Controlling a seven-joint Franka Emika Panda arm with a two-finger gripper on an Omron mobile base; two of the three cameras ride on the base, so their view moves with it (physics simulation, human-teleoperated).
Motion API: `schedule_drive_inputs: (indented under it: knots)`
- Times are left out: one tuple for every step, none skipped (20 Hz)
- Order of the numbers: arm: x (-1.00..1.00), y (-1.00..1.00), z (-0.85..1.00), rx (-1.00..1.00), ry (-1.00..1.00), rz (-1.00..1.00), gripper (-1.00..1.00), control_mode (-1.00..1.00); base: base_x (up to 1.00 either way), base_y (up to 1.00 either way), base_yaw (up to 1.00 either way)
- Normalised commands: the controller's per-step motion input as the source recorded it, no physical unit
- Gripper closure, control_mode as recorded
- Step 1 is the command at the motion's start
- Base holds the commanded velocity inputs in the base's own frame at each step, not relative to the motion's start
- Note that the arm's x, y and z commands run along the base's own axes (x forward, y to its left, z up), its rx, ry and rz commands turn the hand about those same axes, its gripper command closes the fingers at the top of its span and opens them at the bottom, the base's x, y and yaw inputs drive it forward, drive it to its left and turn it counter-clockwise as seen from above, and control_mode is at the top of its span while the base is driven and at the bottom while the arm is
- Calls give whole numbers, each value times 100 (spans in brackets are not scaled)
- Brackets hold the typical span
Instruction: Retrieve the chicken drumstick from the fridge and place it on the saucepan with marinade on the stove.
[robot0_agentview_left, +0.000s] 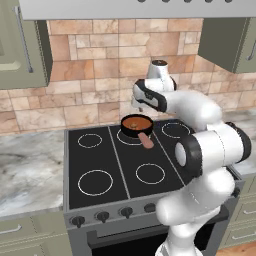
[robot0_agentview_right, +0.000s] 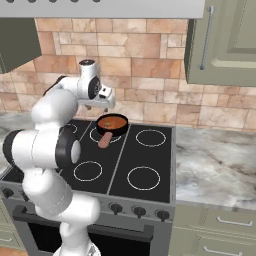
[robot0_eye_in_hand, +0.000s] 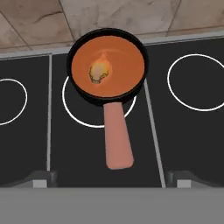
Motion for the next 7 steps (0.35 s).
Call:
schedule_drive_inputs:
  knots:
    - [-100,-11,59,0,-5,0,-100,-100,0,0,0]
    - [-100,-1,61,0,0,0,-100,-100,0,0,0]
    - [-100,0,54,0,0,0,-100,-100,0,0,0]
    - [-100,0,41,0,0,0,-100,-100,0,0,0]
    - [-100,0,34,0,0,0,-100,-100,0,0,0]
    - [-100,0,11,-3,0,5,-100,-100,0,0,0]
    - [-100,0,6,0,0,7,-100,-100,0,0,0]
